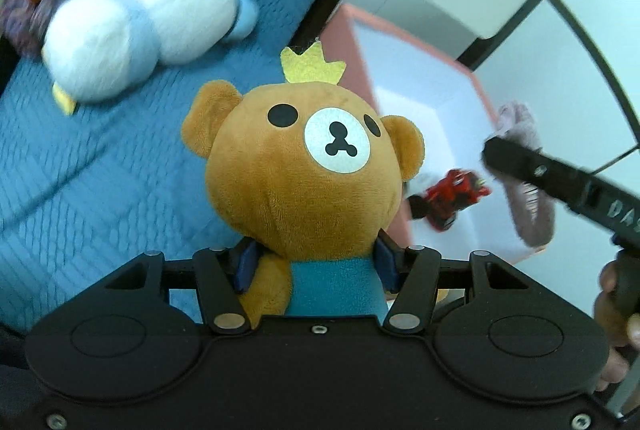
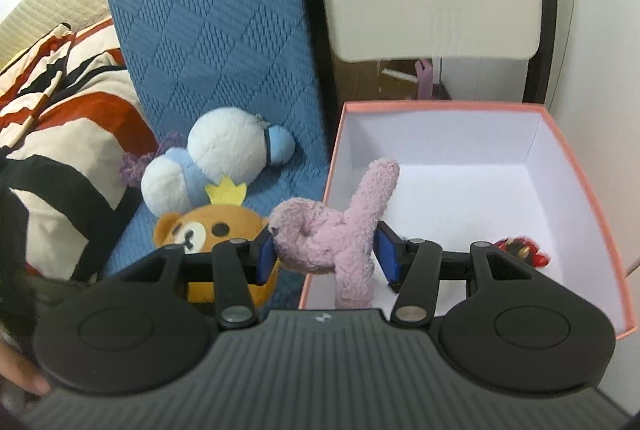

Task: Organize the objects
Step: 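Carry the teddy bear with the left tool while the right tool carries the pink hair clip over the box, then open the left tool over the box while the right tool releases the pink hair clip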

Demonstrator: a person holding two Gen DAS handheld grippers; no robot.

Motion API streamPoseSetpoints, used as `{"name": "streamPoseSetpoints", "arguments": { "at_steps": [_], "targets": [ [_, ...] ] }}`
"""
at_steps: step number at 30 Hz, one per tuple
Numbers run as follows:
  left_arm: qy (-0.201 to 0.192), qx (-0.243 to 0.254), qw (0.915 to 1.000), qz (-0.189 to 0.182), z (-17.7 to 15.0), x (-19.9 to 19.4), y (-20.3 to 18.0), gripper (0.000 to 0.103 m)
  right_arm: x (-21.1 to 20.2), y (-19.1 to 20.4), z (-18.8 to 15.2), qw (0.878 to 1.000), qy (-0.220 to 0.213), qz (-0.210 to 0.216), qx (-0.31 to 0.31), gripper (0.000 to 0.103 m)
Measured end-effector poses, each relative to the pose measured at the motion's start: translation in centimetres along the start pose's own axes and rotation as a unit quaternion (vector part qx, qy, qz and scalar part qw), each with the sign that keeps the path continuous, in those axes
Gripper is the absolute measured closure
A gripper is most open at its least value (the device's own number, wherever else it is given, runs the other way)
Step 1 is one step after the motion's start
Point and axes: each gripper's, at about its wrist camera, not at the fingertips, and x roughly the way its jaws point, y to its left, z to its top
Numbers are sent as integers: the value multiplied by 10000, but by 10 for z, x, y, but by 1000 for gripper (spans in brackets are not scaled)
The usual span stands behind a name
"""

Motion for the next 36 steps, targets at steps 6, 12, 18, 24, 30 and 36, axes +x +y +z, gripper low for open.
{"name": "streamPoseSetpoints", "arguments": {
  "at_steps": [6, 12, 18, 24, 30, 36],
  "targets": [
    [-147, 287, 9994, -153, 25, -14, -40, 48, -15, -22, 9, 9997, -174, -121, 98, 50],
    [-223, 568, 9978, -268, 48, -11, -83, 48, -26, -54, 6, 9986, -289, -338, 290, 49],
    [-145, 744, 9968, -254, 58, 11, -115, 47, -27, -91, -7, 9962, -297, -582, 577, 49],
    [64, 707, 9973, -179, 59, 44, -131, 48, -21, -123, -26, 9927, -286, -786, 870, 49],
    [245, 792, 9966, 3, 58, 72, -139, 47, -7, -147, -38, 9904, -164, -807, 1112, 49],
    [326, 742, 9967, 37, 60, 82, -141, 46, 5, -161, -44, 9882, -109, -823, 1290, 49]
  ]
}}
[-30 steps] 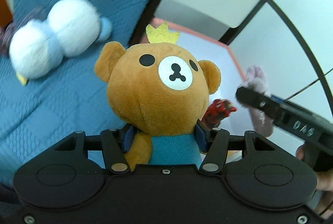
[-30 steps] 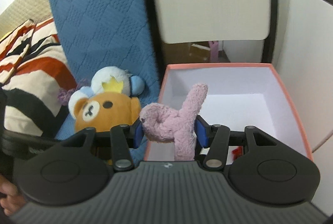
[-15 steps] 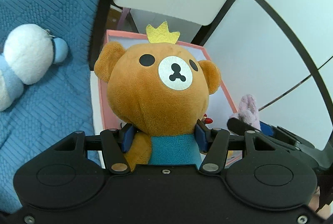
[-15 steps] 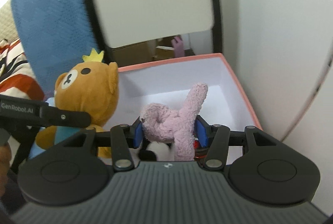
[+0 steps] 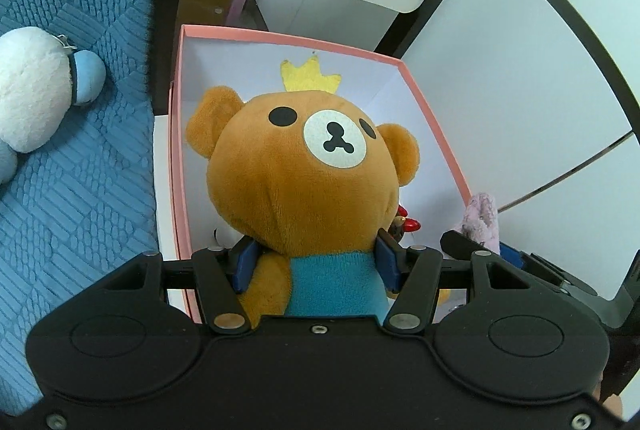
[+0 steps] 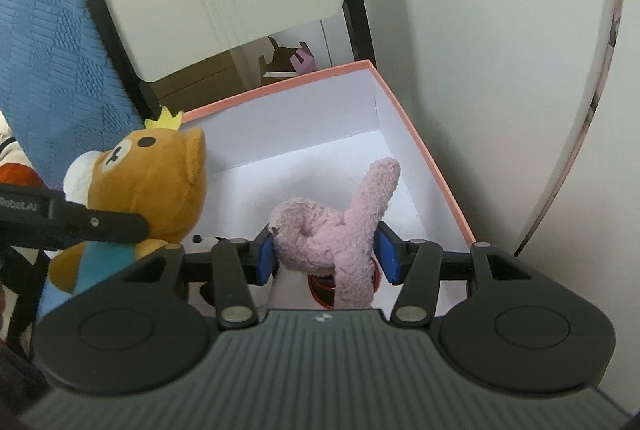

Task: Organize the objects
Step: 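Open the left tool over the box while the right tool releases the pink hair clip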

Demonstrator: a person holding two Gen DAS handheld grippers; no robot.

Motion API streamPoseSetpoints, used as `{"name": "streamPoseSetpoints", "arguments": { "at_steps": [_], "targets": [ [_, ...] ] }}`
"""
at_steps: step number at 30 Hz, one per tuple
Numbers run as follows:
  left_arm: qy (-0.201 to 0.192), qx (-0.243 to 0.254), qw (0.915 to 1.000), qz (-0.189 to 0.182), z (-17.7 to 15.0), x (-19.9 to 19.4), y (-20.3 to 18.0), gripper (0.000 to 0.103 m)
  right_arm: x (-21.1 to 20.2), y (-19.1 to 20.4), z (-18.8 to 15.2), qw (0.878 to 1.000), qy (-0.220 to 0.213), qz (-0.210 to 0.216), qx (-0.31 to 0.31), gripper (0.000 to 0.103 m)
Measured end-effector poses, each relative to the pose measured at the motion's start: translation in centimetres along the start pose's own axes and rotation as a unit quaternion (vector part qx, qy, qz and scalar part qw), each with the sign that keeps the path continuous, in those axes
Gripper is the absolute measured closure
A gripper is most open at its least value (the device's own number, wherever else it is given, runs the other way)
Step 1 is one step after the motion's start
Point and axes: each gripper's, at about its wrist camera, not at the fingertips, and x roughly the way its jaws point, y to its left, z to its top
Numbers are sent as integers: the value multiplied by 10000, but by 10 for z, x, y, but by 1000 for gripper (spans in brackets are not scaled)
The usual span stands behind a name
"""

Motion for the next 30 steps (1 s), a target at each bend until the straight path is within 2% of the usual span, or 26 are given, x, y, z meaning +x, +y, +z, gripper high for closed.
{"name": "streamPoseSetpoints", "arguments": {
  "at_steps": [4, 7, 9, 20, 30],
  "targets": [
    [-6, 105, 9999, 3, 3, 1, -4, 40, 2, -3, 1, 10000, 18, 4, 47, 48],
    [-117, 189, 9997, 77, 6, -3, -7, 30, -3, -1, 2, 10000, -3, -18, 83, 39],
    [-232, 181, 9996, 52, 6, -11, -8, 30, -8, 1, 3, 9999, -59, -7, 118, 35],
    [-871, 325, 9957, -37, -16, -73, -5, 30, -57, 42, 10, 9980, -475, 398, -73, 37],
    [-1430, 172, 9896, -25, -50, -130, 25, 30, -82, 93, -2, 9948, -657, 752, -191, 37]
  ]
}}
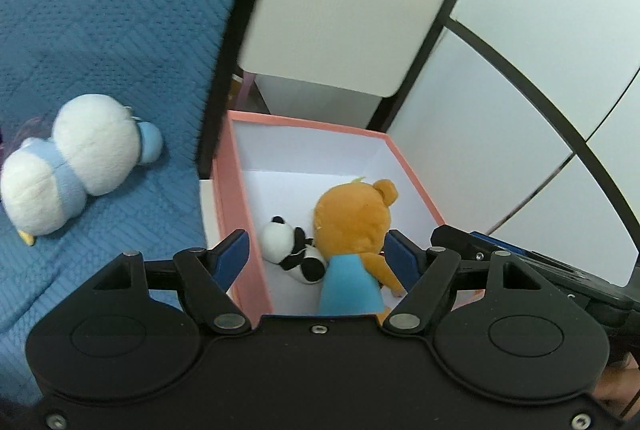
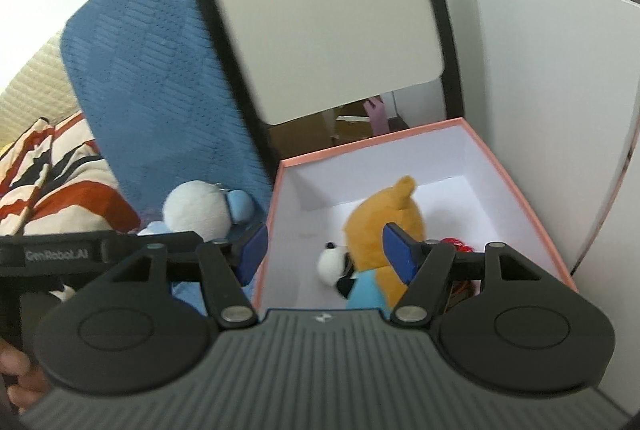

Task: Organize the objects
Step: 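Open the left tool over the box while the right tool releases the pink hair clip, then withdraw both tools from the box toward the penguin plush and scrunchie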

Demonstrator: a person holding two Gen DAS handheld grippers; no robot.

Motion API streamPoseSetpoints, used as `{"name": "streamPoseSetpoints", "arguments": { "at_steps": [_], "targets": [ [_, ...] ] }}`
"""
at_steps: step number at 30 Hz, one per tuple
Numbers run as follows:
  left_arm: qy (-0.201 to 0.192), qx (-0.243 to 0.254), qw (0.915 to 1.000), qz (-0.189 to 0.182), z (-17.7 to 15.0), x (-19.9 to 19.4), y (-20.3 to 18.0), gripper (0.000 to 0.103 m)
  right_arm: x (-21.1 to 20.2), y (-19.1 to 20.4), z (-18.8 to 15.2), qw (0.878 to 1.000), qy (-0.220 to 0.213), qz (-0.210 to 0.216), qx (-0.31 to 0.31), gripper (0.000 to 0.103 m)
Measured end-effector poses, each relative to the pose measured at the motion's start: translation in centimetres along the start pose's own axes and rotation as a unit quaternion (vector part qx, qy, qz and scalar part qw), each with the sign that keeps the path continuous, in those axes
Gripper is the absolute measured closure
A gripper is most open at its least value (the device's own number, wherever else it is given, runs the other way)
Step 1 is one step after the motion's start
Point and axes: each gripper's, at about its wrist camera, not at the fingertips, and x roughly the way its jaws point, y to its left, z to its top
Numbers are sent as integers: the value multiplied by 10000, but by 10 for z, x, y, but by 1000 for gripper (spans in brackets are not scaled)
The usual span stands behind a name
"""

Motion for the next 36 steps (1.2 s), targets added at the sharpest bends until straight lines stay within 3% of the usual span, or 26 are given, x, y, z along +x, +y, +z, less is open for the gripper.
{"name": "streamPoseSetpoints", "arguments": {
  "at_steps": [13, 27, 32, 36],
  "targets": [
    [-637, -117, 9977, 187, -18, -54, 41, 30, 11, 58, -24, 9991, 153, 359, -152, 37],
    [-933, -48, 9936, 633, -27, -81, 71, 28, 26, 99, -33, 9983, 353, 356, -292, 37],
    [-983, -158, 9916, 822, -32, -83, 88, 23, 34, 109, -37, 9980, 414, 366, -321, 37],
    [-1091, -237, 9895, 921, -34, -85, 100, 11, 39, 117, -40, 9976, 461, 392, -351, 37]
  ]
}}
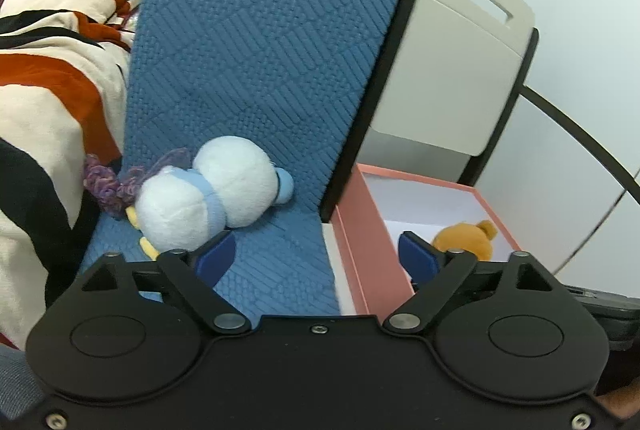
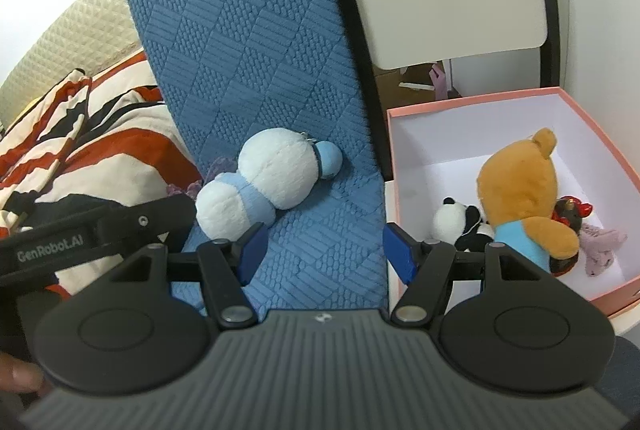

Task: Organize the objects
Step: 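Withdraw both tools from the box toward the penguin plush and scrunchie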

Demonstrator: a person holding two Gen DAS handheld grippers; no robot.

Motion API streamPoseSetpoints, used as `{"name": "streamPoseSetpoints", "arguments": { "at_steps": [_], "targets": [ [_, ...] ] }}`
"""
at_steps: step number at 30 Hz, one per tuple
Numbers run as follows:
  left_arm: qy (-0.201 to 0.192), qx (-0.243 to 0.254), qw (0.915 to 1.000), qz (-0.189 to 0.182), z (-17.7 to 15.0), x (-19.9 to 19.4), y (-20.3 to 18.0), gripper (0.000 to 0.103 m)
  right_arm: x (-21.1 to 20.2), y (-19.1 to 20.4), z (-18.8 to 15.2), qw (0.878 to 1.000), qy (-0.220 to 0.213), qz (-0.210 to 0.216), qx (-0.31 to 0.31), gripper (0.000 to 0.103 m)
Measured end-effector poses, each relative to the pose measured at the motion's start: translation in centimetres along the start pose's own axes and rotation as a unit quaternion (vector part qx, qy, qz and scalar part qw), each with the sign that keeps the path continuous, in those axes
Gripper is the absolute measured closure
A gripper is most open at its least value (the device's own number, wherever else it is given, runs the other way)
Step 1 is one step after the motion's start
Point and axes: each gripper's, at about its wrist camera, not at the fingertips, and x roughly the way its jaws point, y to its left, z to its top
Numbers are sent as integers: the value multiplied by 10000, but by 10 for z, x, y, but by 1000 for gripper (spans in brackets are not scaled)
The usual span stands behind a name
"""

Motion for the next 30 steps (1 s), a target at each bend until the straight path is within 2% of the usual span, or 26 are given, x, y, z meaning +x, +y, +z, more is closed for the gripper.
{"name": "streamPoseSetpoints", "arguments": {
  "at_steps": [2, 7, 14, 22, 29, 30],
  "targets": [
    [-13, -75, 10000, 30, -1, 1, 6, 5, 3, 3, -1, 10000, 25, 21, -9, 37],
    [-58, -188, 9997, 135, -1, 0, 15, 3, 5, 8, -2, 10000, 46, 77, -26, 37],
    [-226, -107, 9981, 566, 0, -2, 21, 2, 7, 9, -2, 9997, 120, 162, 128, 37],
    [-247, -400, 9949, 889, 3, 17, 48, 2, 27, 8, 2, 9977, 261, 309, 537, 37],
    [-153, -773, 9913, 1058, 17, 52, 88, 2, 68, 10, 6, 9934, 435, 580, 884, 23],
    [-91, -864, 9906, 1060, 19, 60, 96, 2, 75, 10, 7, 9924, 484, 636, 936, 18]
  ]
}}
